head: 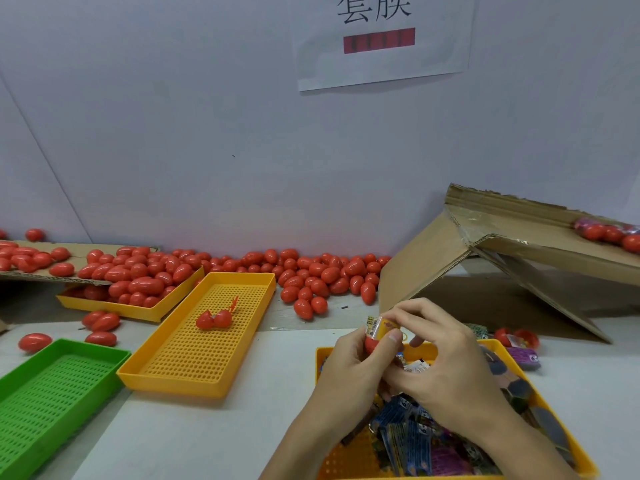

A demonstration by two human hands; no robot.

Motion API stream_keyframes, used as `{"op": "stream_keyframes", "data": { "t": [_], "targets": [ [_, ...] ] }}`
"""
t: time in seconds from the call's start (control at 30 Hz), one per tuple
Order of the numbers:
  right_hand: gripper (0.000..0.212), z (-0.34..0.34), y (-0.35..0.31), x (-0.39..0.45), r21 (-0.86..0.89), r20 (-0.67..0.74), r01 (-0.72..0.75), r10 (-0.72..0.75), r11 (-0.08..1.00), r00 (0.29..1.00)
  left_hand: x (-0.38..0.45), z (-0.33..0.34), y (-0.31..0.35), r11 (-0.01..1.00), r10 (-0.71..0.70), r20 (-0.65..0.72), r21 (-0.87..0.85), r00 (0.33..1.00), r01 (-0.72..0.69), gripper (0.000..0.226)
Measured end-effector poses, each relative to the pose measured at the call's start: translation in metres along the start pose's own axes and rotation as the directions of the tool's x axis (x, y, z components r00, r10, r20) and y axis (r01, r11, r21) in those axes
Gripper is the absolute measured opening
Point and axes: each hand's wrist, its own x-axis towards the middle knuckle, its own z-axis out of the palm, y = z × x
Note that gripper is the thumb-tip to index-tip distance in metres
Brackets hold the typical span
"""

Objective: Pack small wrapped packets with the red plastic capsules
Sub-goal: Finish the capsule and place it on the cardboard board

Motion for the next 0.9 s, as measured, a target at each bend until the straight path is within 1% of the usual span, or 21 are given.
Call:
{"op": "stream_keyframes", "data": {
  "t": [0.1, 0.33, 0.5, 0.57, 0.63, 0.7, 0.9],
  "targets": [
    [0.040, -0.0022, -0.0015, 0.0014, 0.035, 0.011, 0.000, 0.000, 0.999, 1.000, 0.0000, -0.0014, 0.0002, 1.000, 0.015, 0.006, 0.011, 1.000, -0.015, 0.035],
    [0.040, -0.0021, -0.0012, 0.0011, 0.115, 0.034, -0.071, 0.068, 0.991, 0.997, 0.0014, -0.0041, -0.0009, 1.000, -0.002, 0.044, 0.020, 0.999, 0.001, 0.036],
    [0.044, -0.0025, 0.0004, 0.0001, 0.089, -0.002, -0.085, 0.086, 0.992, 0.996, 0.0002, -0.0054, -0.0009, 1.000, 0.001, 0.079, 0.022, 0.997, -0.002, 0.034],
    [0.045, -0.0021, 0.0002, -0.0005, 0.084, 0.000, -0.082, 0.083, 0.993, 0.997, 0.0001, -0.0045, 0.0002, 1.000, 0.010, 0.053, -0.002, 0.999, -0.010, 0.032],
    [0.043, -0.0021, -0.0003, -0.0001, 0.076, -0.002, -0.072, 0.073, 0.994, 0.997, 0.0005, -0.0038, 0.0004, 0.999, 0.025, 0.012, -0.031, 1.000, -0.025, 0.037],
    [0.041, -0.0016, -0.0003, -0.0005, 0.059, -0.010, -0.051, 0.052, 0.997, 0.999, 0.0008, -0.0033, 0.0006, 0.997, 0.054, -0.020, -0.049, 0.998, -0.055, 0.036],
    [0.044, 0.0030, -0.0023, -0.0005, 0.064, -0.080, -0.049, 0.054, 0.997, 0.995, 0.0004, 0.0004, 0.0020, 0.993, 0.087, -0.053, -0.079, 0.995, -0.091, 0.036]
  ]
}}
